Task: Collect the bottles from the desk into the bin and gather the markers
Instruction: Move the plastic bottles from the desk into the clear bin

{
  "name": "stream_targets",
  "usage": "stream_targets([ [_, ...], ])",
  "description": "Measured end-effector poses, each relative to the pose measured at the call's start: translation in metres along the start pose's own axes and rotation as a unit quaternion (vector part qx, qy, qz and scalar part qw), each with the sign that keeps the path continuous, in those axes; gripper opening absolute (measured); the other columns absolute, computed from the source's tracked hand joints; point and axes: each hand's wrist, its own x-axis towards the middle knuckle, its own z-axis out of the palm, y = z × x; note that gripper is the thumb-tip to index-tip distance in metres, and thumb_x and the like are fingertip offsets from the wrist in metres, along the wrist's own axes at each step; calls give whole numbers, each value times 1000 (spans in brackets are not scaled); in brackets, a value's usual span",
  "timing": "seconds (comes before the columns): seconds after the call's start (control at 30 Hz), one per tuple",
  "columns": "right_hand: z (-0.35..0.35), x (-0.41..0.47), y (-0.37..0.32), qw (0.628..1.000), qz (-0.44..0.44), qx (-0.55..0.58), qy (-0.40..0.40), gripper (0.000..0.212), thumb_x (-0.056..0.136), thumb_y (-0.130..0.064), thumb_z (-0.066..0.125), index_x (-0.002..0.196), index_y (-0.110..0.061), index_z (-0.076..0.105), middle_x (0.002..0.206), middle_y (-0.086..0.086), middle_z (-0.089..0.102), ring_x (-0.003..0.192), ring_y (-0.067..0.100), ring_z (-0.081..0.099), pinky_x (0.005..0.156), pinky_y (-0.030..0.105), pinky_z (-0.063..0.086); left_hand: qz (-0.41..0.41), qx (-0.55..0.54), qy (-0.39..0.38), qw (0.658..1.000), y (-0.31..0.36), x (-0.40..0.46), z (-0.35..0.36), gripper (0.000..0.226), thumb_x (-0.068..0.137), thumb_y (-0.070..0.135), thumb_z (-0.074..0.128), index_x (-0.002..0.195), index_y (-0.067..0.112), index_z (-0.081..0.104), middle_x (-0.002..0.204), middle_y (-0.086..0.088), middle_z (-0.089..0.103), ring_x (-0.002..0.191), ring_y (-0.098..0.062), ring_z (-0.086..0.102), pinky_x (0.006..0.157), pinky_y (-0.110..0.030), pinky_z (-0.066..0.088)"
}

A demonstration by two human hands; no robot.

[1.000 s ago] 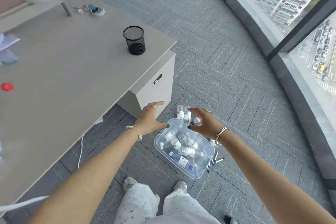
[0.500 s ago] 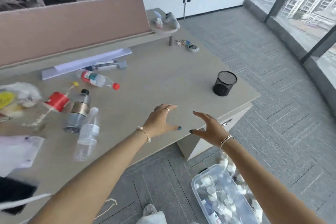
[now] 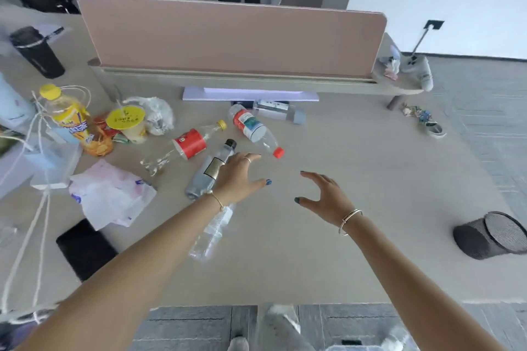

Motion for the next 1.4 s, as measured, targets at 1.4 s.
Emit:
stream_targets([
  [1.4,-25,26,-19,987,9,74,139,78,69,-8,67,137,-22,32,135,9,41,115,28,48,89,30,41,-28,-49,-11,998,10,16,-28,98,62,55,76,142,28,26,135,-5,51,122,-24,51,96,-35,43],
])
